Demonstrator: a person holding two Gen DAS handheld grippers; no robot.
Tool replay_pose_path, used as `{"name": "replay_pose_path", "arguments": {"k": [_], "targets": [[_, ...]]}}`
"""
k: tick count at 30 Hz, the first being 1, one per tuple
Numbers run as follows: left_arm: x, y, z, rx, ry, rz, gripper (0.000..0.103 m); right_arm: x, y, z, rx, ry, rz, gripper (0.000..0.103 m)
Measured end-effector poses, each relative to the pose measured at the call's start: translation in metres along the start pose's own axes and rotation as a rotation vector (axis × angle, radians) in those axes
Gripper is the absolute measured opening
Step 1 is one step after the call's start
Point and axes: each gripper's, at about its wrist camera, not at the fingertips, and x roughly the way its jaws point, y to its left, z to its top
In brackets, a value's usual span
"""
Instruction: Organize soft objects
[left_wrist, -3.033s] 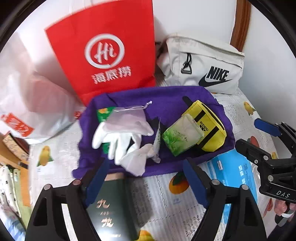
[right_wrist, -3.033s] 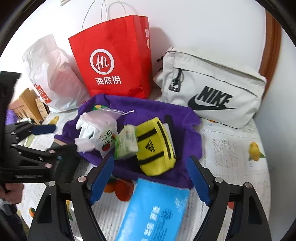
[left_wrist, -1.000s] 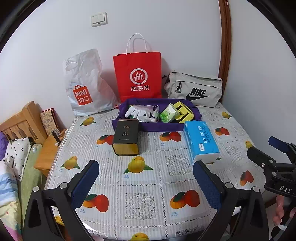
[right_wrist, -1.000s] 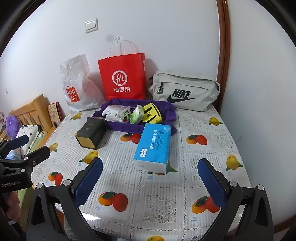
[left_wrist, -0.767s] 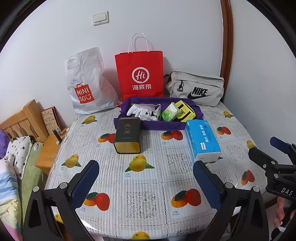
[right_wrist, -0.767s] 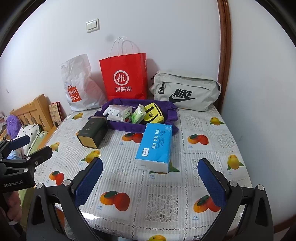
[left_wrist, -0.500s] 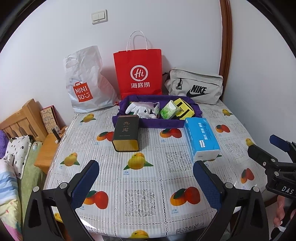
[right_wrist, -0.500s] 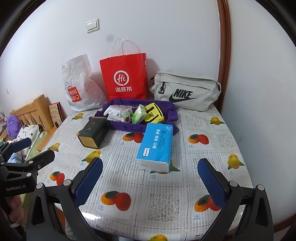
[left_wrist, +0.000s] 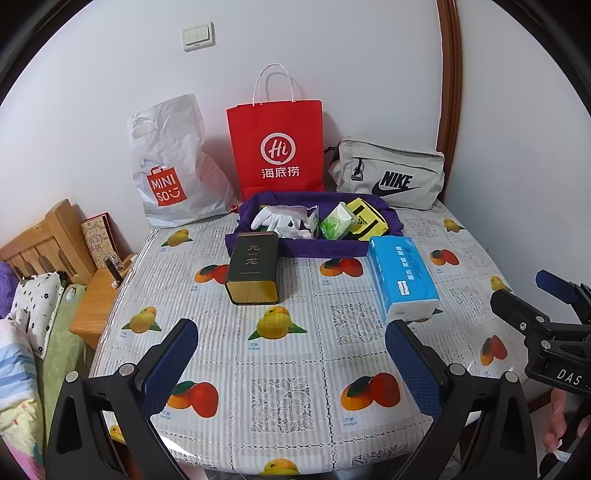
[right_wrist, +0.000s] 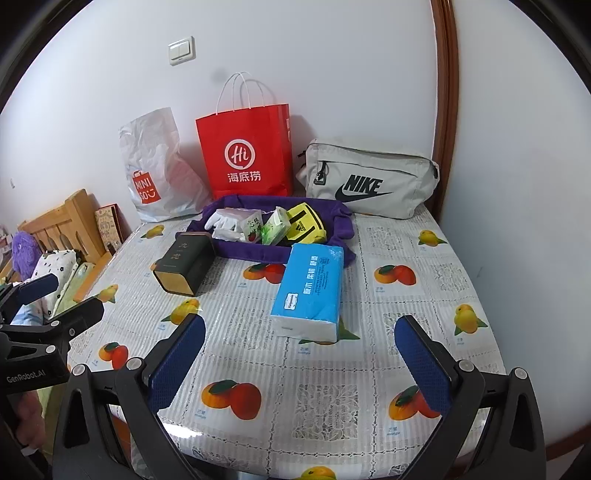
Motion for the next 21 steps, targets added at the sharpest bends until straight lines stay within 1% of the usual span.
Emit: {"name": "replay_pose_path", "arguments": {"k": [21], "targets": [[-0.0033, -0.0002, 0.0016, 0.004, -0.005, -0.005, 0.102, -0.0005, 0.002, -0.0025, 0.011, -0.002, 0.003, 0.101]]}}
